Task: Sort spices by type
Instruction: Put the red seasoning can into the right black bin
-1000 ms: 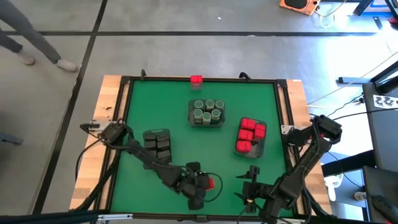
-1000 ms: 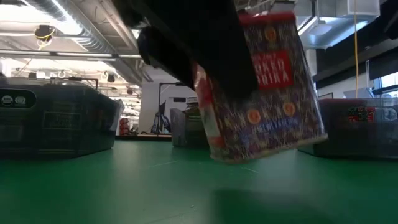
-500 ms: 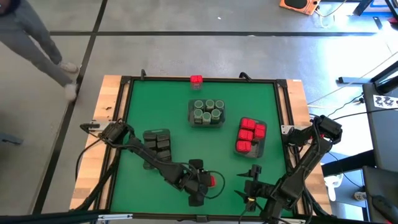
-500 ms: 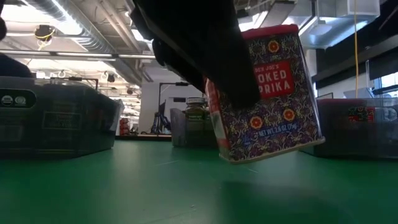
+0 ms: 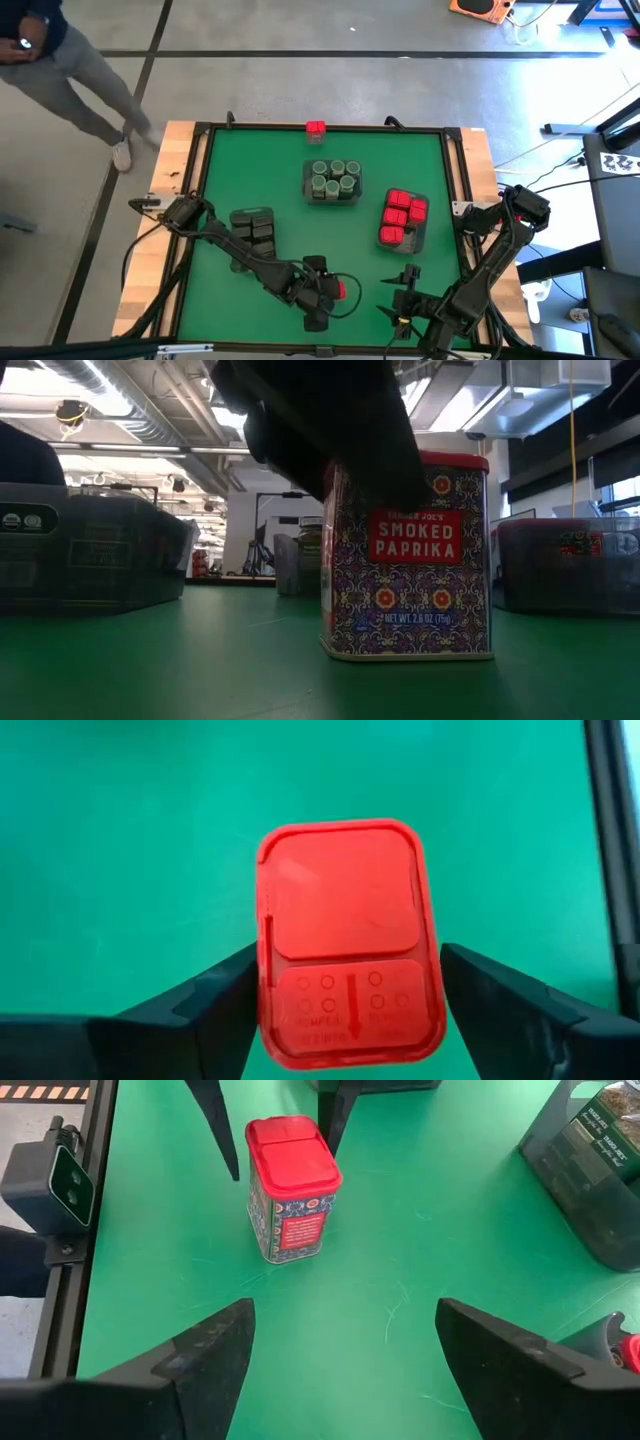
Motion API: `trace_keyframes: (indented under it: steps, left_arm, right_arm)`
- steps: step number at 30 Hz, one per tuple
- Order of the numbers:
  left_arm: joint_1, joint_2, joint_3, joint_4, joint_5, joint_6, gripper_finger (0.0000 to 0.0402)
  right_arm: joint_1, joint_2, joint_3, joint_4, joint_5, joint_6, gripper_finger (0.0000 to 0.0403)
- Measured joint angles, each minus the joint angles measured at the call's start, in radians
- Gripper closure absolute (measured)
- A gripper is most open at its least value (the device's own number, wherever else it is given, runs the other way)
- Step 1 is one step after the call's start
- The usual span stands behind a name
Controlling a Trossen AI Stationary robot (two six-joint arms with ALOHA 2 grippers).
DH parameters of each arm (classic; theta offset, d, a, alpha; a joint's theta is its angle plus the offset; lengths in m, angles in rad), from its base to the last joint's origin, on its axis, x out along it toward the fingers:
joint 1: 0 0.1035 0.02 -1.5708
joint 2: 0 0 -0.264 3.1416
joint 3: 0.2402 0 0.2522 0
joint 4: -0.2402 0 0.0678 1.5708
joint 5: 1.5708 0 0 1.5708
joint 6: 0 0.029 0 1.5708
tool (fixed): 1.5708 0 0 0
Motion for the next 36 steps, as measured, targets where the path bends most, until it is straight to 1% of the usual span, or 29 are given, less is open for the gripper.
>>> trace_keyframes:
  steps: [6, 10, 17, 21, 23, 26, 30, 33, 36]
  left_arm:
    - [-0.021, -0.051, 0.001, -0.009, 0.006, 0.005, 0.0112]
    - [-0.045, -0.091, 0.001, -0.044, 0.005, 0.006, 0.0112]
    - [-0.104, -0.143, 0.001, -0.12, -0.083, 0.027, 0.0112]
    - [-0.135, -0.161, -0.012, -0.167, -0.095, 0.028, 0.0112]
    - [-0.153, -0.169, -0.035, -0.164, -0.097, 0.038, 0.0112]
    - [-0.18, -0.189, -0.081, -0.156, -0.102, 0.023, 0.0112]
    - [-0.213, -0.218, -0.143, -0.149, -0.163, -0.041, 0.0112]
    - [-0.233, -0.23, -0.187, -0.138, -0.198, -0.094, 0.0112]
    - [-0.245, -0.23, -0.217, -0.096, -0.198, -0.135, 0.0112]
  right_arm:
    - [0.0, 0.0, 0.0, 0.009, 0.0, 0.001, 0.0091]
    - [0.0, 0.0, 0.0, 0.017, 0.0, 0.001, 0.0091]
    - [-0.008, 0.0, 0.0, 0.051, -0.004, 0.001, 0.0091]
    - [-0.022, 0.001, 0.0, 0.084, -0.012, 0.001, 0.0091]
    - [-0.035, 0.001, 0.0, 0.114, -0.014, -0.013, 0.0091]
    - [-0.06, 0.003, 0.0, 0.197, -0.039, -0.079, 0.0091]
    - [-0.104, 0.026, 0.0, 0.334, -0.098, -0.233, 0.0091]
    - [-0.152, 0.057, 0.0, 0.415, -0.151, -0.363, 0.0091]
    - [-0.217, 0.08, 0.0, 0.463, -0.216, -0.465, 0.0091]
